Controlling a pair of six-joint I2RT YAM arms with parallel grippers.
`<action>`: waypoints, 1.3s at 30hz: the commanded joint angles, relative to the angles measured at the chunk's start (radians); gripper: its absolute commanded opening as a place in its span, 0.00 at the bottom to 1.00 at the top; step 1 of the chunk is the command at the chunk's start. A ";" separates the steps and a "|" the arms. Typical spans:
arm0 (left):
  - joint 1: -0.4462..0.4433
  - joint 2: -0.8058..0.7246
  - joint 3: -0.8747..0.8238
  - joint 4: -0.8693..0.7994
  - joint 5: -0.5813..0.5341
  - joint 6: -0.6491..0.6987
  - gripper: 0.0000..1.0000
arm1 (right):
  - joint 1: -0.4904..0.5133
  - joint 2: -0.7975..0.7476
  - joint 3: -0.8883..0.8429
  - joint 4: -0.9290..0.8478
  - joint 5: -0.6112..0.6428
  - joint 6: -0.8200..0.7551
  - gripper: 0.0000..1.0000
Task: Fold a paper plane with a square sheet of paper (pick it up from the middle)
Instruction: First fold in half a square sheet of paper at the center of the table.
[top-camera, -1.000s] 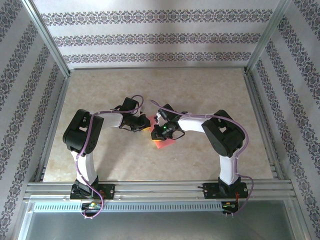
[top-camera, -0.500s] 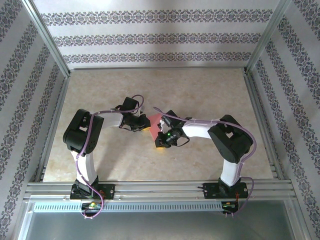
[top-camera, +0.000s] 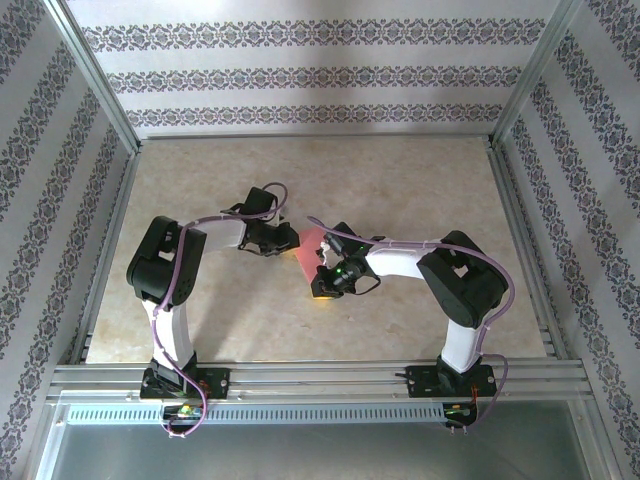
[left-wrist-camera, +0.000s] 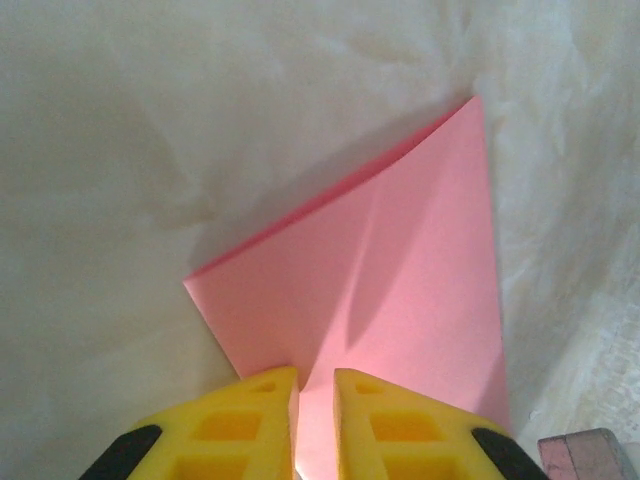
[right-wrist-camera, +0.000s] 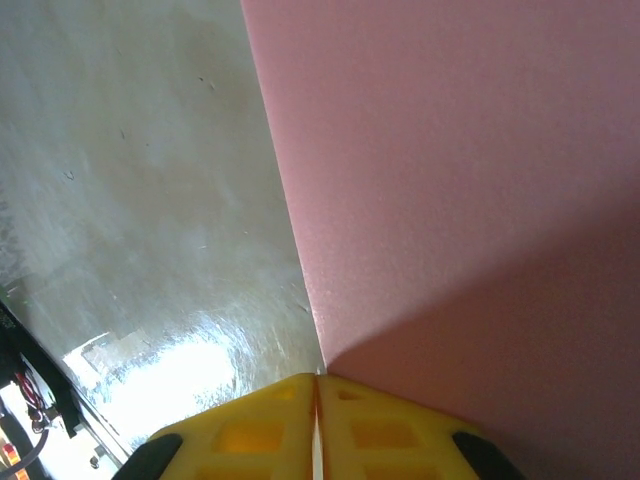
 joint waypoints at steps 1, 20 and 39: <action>0.040 0.035 0.022 -0.026 -0.017 0.064 0.19 | 0.005 0.034 -0.018 -0.081 0.052 0.011 0.12; 0.126 0.065 0.206 -0.142 -0.076 0.153 0.22 | 0.009 0.022 -0.019 -0.072 0.058 0.040 0.12; -0.041 -0.268 -0.196 0.179 -0.045 -0.372 0.42 | -0.161 -0.201 0.013 -0.033 0.181 0.044 0.40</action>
